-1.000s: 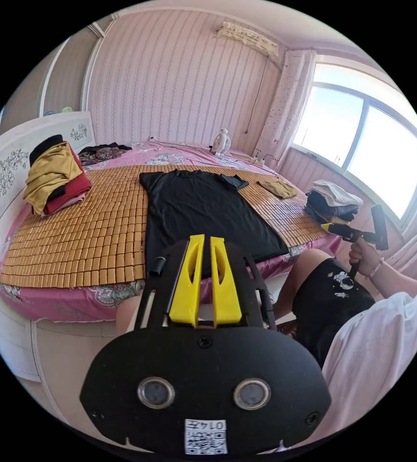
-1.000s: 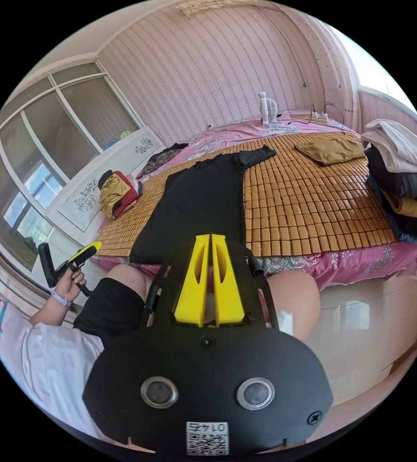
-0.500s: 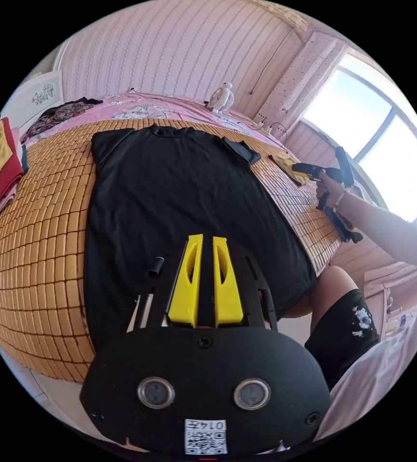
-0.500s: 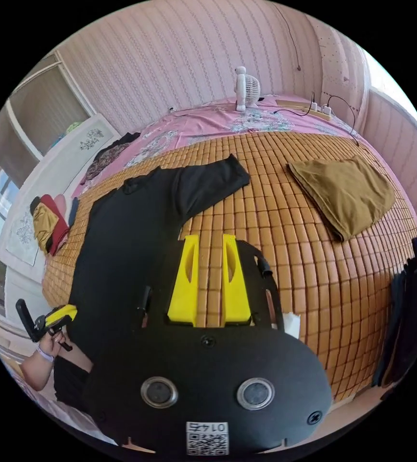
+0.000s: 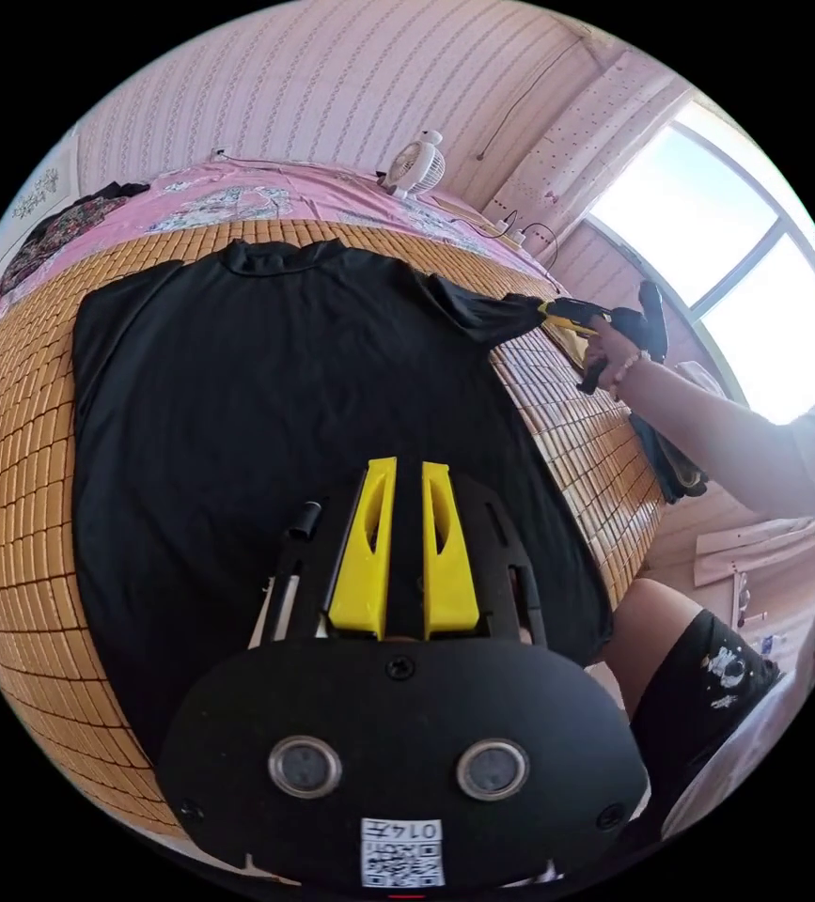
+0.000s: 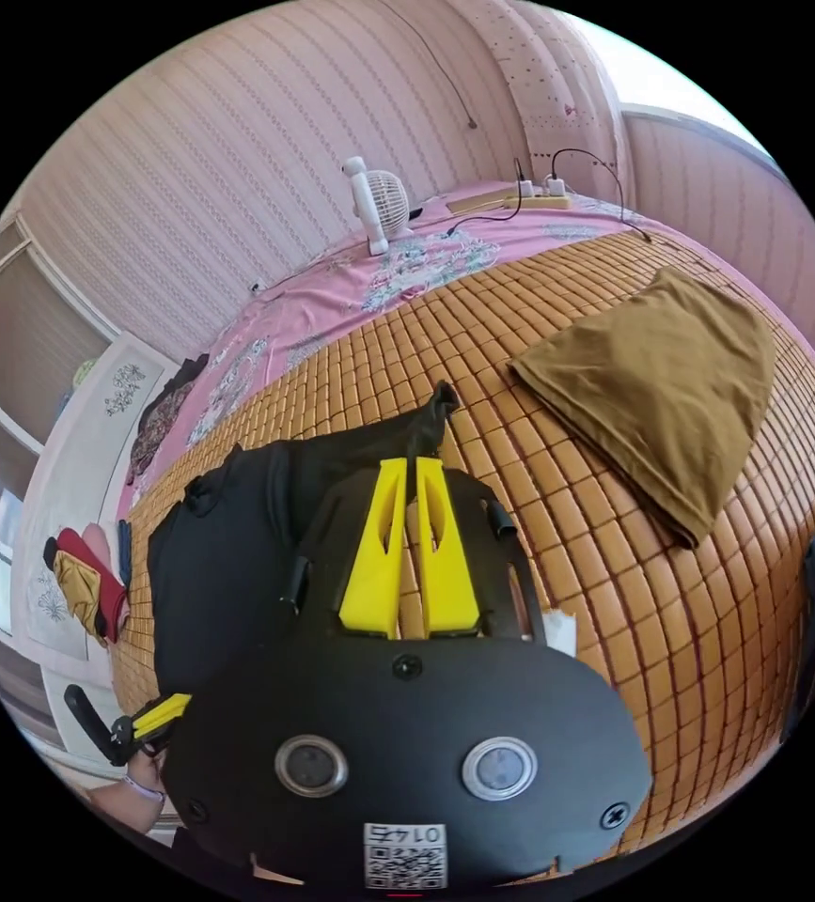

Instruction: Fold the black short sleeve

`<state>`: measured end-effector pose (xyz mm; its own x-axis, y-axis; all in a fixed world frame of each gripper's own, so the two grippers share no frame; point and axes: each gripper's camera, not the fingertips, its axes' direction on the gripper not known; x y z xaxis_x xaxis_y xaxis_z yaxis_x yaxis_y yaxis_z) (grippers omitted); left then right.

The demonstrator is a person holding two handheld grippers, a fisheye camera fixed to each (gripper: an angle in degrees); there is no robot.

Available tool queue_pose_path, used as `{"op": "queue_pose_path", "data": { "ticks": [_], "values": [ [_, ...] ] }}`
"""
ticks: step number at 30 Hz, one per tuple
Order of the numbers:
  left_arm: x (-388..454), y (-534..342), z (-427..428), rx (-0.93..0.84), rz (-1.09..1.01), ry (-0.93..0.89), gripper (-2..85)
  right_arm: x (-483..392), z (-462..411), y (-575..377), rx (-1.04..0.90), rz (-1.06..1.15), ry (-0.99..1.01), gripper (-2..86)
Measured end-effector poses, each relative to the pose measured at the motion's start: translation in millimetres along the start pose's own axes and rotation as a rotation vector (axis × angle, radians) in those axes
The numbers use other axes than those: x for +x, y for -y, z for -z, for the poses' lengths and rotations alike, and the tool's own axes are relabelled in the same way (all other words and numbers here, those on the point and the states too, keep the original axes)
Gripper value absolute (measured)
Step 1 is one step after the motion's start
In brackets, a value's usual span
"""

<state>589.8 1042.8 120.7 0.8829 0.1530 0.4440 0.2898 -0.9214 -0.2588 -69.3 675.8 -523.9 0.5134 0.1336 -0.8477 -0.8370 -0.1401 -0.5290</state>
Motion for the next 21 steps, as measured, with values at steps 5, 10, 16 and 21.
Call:
{"op": "queue_pose_path", "data": {
  "ticks": [5, 10, 16, 21],
  "values": [
    [39, 70, -22, -0.066, -0.044, -0.069, 5.9, 50, 37, -31, -0.127, -0.046, -0.016, 8.1],
    [92, 175, -60, -0.119, -0.176, -0.086, 6.0, 81, 18, -38, -0.244, 0.000, -0.001, 8.2],
    [171, 291, -124, -0.190, -0.358, -0.175, 6.1, 74, -36, 16, -0.193, 0.095, -0.004, 8.2],
    [235, 345, -164, -0.219, -0.465, -0.218, 6.5, 75, -105, 75, -0.249, 0.156, -0.061, 4.8]
  ]
}}
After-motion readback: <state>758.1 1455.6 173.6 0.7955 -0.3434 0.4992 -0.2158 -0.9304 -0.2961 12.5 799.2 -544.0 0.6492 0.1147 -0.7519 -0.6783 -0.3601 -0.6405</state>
